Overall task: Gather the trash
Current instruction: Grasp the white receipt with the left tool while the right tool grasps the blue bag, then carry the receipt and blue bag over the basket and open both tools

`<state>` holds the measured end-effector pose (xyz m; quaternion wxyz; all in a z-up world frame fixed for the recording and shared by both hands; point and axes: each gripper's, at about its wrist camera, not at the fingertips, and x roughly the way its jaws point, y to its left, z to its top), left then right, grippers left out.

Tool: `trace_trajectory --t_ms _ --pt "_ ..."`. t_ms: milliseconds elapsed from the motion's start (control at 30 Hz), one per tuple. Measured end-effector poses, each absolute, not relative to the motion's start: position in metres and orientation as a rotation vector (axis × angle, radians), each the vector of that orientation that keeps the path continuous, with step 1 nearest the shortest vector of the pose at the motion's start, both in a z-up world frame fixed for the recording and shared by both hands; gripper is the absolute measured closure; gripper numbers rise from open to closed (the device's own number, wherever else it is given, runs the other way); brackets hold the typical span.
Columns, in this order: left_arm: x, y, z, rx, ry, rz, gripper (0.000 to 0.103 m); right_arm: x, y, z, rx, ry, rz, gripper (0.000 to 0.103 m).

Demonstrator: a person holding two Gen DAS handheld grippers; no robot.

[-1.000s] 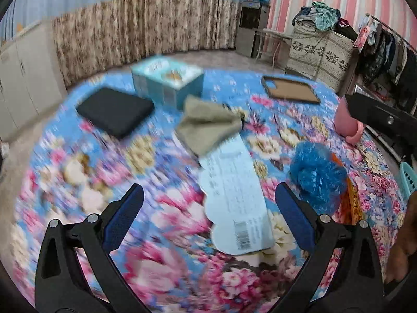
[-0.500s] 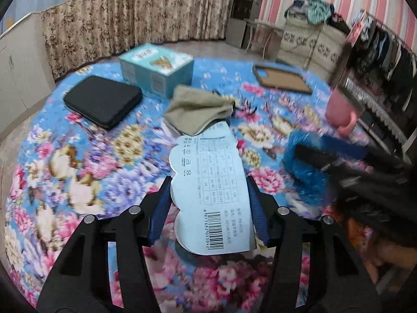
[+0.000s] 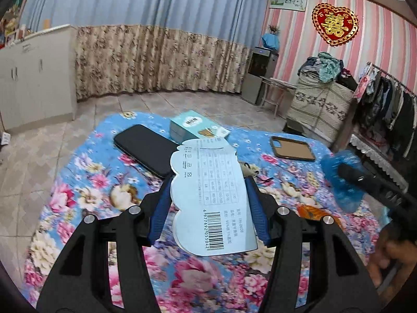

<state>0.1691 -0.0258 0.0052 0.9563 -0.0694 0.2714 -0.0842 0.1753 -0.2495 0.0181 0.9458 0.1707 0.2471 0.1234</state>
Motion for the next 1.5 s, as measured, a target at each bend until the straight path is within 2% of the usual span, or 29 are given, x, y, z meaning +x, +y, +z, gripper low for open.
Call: trace_trajectory --t_ms 633,800,1133,1500 --pt "0.169 -0.026 0.008 -0.131 0.549 -0.186 0.049 0.173 -0.26 0.011 0.342 0.512 0.218 0.08" --pt "0.169 -0.048 0.027 -0.137 0.535 -0.19 0.049 0.165 -0.267 0.025 0.316 0.494 0.198 0.08" --pt "0.137 -0.174 0.102 -0.069 0.431 -0.325 0.049 0.093 -0.354 0.077 0.201 0.403 0.058 0.08" --pt "0.088 -0.338 0.127 0.004 0.428 -0.538 0.049 0.007 -0.491 0.112 0.222 0.338 -0.151 0.08"
